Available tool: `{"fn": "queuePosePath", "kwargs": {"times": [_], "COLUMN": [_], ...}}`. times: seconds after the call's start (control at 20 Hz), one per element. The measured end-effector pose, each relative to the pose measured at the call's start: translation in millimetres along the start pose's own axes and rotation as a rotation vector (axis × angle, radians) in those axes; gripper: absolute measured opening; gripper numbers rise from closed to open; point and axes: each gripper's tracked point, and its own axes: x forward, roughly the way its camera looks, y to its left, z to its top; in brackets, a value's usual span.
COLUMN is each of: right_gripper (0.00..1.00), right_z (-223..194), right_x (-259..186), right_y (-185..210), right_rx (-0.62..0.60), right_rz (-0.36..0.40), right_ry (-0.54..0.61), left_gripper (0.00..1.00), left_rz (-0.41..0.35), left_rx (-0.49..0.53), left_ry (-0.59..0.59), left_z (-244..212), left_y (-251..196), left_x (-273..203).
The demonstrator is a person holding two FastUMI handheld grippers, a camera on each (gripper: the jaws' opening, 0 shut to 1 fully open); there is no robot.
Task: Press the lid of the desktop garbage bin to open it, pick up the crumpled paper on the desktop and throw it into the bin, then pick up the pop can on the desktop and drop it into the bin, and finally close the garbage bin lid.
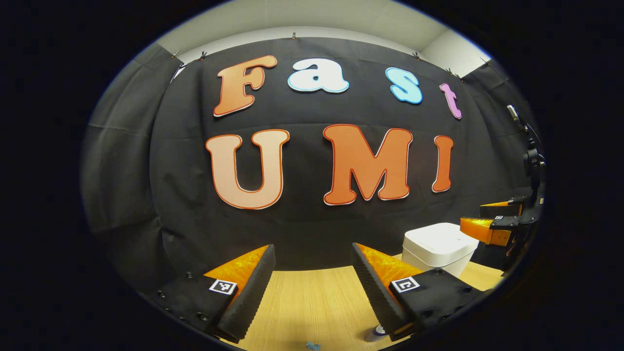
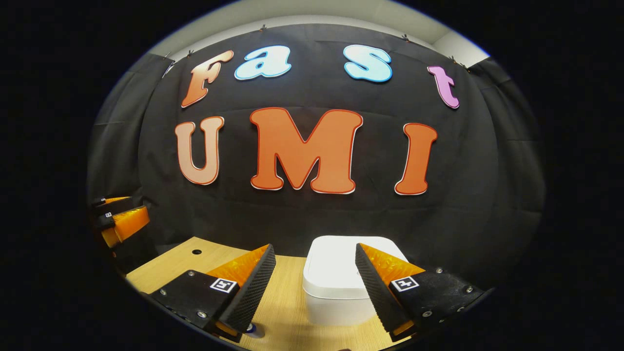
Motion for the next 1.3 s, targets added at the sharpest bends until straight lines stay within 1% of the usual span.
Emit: {"fn": "queuePosePath", "kwargs": {"times": [0.35,0.5,0.65,0.7,0.75,0.8,0.85,0.9,0.95,1.0,1.05,1.1,1.2,1.25,1.3], "right_gripper": [0.99,0.98,0.92,0.89,0.84,0.81,0.72,0.72,0.55,0.50,0.41,0.34,0.25,0.14,0.09], "right_z": [6,11,16,17,16,14,12,13,13,12,10,9,7,6,4], "right_x": [1,3,5,5,6,8,11,12,15,19,22,27,33,37,42], "right_y": [-12,-21,-30,-33,-33,-34,-38,-42,-44,-46,-48,-51,-60,-64,-66], "right_rx": [-0.018,-0.038,-0.069,-0.076,-0.078,-0.086,-0.096,-0.101,-0.100,-0.093,-0.082,-0.070,-0.055,-0.039,-0.020], "right_rz": [-0.070,-0.116,-0.165,-0.170,-0.169,-0.168,-0.179,-0.182,-0.183,-0.180,-0.178,-0.174,-0.180,-0.181,-0.176], "right_ry": [0.009,0.009,0.016,0.022,0.026,0.032,0.037,0.041,0.042,0.046,0.049,0.053,0.061,0.064,0.070], "left_gripper": [0.99,0.99,0.99,0.99,0.99,0.99,0.99,0.99,0.99,0.96,0.99,0.99,0.99,0.99,0.99], "left_rz": [-0.038,-0.054,-0.085,-0.092,-0.097,-0.103,-0.102,-0.091,-0.074,-0.055,-0.040,-0.029,-0.008,0.002,0.011], "left_rx": [0.007,0.010,0.025,0.034,0.040,0.043,0.049,0.054,0.054,0.048,0.039,0.032,0.035,0.039,0.042], "left_ry": [0.007,0.006,0.006,0.007,0.007,0.006,0.010,0.011,0.013,0.018,0.024,0.029,0.039,0.040,0.041], "left_z": [-7,-11,-14,-16,-17,-19,-20,-21,-22,-22,-24,-25,-27,-26,-26], "left_y": [4,8,9,10,10,10,10,12,15,16,17,16,15,16,16], "left_x": [-1,-1,-3,-4,-5,-6,-7,-8,-8,-7,-6,-7,-5,-4,-4]}}
